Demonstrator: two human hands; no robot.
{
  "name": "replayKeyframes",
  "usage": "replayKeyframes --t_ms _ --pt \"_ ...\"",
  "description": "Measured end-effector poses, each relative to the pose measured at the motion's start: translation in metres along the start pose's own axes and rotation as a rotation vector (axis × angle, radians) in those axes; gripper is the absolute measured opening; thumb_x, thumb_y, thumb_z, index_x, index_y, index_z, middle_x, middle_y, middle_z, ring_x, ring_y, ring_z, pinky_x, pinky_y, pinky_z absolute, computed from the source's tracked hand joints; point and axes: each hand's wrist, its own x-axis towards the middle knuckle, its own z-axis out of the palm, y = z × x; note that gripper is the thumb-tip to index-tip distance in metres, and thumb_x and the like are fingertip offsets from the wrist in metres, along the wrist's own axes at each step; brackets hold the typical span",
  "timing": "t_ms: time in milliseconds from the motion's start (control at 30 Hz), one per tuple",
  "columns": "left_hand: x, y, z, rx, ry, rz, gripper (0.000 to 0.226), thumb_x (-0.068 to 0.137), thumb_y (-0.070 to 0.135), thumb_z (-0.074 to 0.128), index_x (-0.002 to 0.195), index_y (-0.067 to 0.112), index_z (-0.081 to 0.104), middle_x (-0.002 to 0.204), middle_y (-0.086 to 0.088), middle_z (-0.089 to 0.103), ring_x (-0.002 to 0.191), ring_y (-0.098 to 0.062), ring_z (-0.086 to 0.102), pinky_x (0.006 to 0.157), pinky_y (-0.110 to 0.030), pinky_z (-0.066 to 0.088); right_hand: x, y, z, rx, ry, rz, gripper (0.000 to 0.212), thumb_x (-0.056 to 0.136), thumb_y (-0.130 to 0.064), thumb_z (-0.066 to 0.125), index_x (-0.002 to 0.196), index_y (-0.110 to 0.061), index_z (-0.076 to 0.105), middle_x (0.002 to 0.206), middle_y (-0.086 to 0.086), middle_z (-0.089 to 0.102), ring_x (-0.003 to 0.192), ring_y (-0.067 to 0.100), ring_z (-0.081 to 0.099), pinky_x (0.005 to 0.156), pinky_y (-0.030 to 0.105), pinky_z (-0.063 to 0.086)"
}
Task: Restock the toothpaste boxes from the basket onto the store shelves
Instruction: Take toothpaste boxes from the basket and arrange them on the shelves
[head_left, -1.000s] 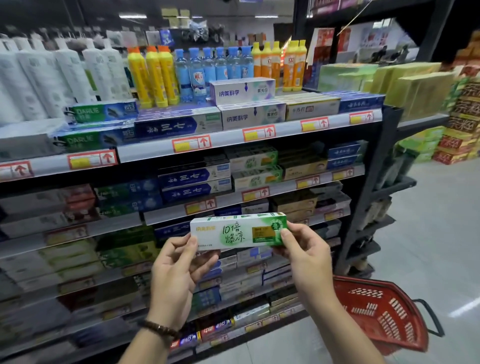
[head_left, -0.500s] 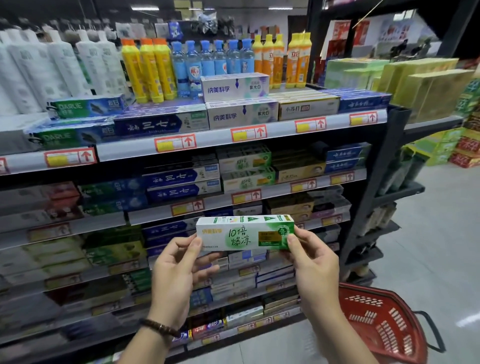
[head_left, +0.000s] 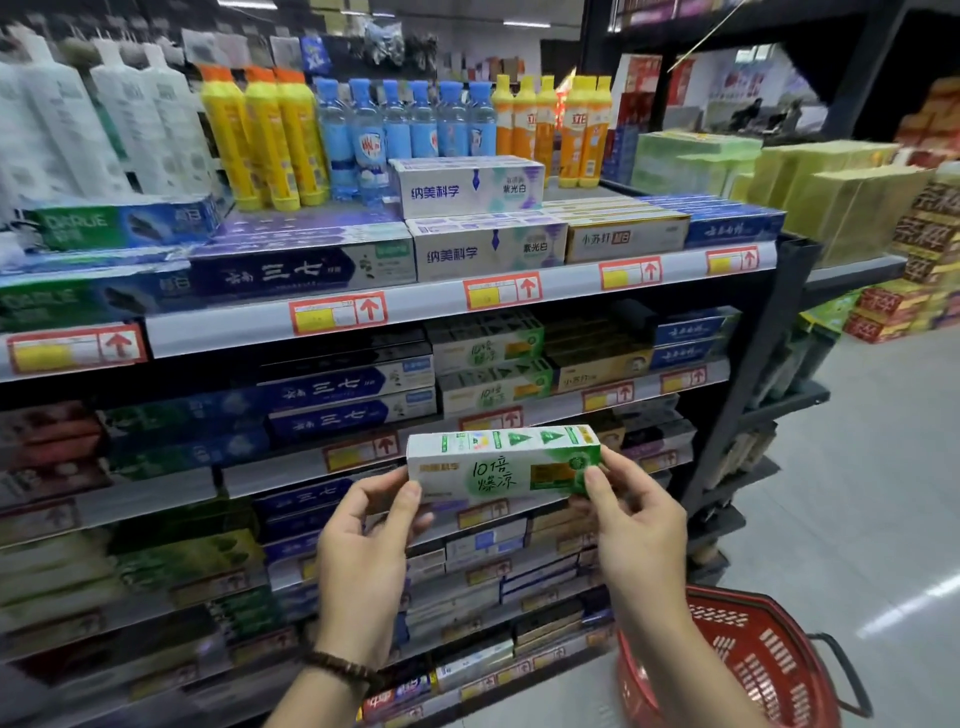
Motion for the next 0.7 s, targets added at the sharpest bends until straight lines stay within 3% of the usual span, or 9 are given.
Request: replayKeyframes --t_ms 67,167,300,567,633,700 --pt "0.007 0.001 0.003 0.008 -0.026 0.003 0.02 0.098 0.013 0.07 0.114 0.023 0.073 0.103 0.012 0.079 0.093 -0.019 0.078 0.088 -0.037 0.061 0.007 0.003 0.004 0.005 0.008 0.002 0.027 0.101 -0.017 0.07 0.126 -0.027 0.074 0.101 -0.01 0.08 0.087 0.015 0.079 0.082 0.032 0.065" --pt "0.018 0.001 0.01 0.039 -0.061 -0.008 0.03 0.098 0.006 0.069 0.119 0.027 0.07 0.101 0.022 0.078 0.094 -0.015 0.078 0.093 -0.039 0.06 0.021 0.005 0.011 0.011 0.001 -0.006 0.025 0.102 -0.013 0.069 0.123 -0.026 0.074 0.104 -0.016 0.078 0.091 0.016 0.078 0.079 0.026 0.063" --pt "0.033 -0.001 0.024 0.077 -0.065 0.006 0.034 0.098 0.004 0.068 0.117 0.032 0.07 0.102 0.023 0.077 0.097 -0.006 0.075 0.098 -0.039 0.059 0.047 0.008 0.019 -0.02 -0.013 -0.017 0.025 0.104 -0.014 0.067 0.118 -0.034 0.073 0.102 -0.019 0.077 0.088 0.017 0.077 0.076 0.024 0.062" --pt "0.066 -0.01 0.063 0.052 -0.003 0.027 0.046 0.1 -0.002 0.064 0.12 0.039 0.066 0.118 0.019 0.074 0.111 0.005 0.068 0.108 -0.032 0.052 0.112 0.02 0.035 -0.114 -0.101 -0.037 0.028 0.105 -0.02 0.066 0.125 -0.039 0.073 0.109 -0.023 0.076 0.097 -0.005 0.07 0.085 0.025 0.061" --pt "0.075 -0.014 0.072 0.074 0.029 0.028 0.051 0.102 -0.003 0.059 0.125 0.043 0.064 0.127 0.019 0.07 0.118 0.003 0.064 0.113 -0.035 0.049 0.129 0.024 0.038 -0.13 -0.155 -0.008 0.03 0.105 -0.021 0.064 0.129 -0.04 0.07 0.105 -0.03 0.073 0.087 -0.003 0.069 0.079 0.025 0.06" --pt "0.082 -0.016 0.081 0.094 0.052 0.03 0.054 0.105 -0.001 0.055 0.131 0.045 0.059 0.137 0.018 0.062 0.123 0.002 0.058 0.118 -0.039 0.044 0.142 0.026 0.041 -0.146 -0.202 0.0 0.032 0.106 -0.022 0.064 0.131 -0.041 0.067 0.106 -0.036 0.07 0.091 0.002 0.072 0.083 0.032 0.063"
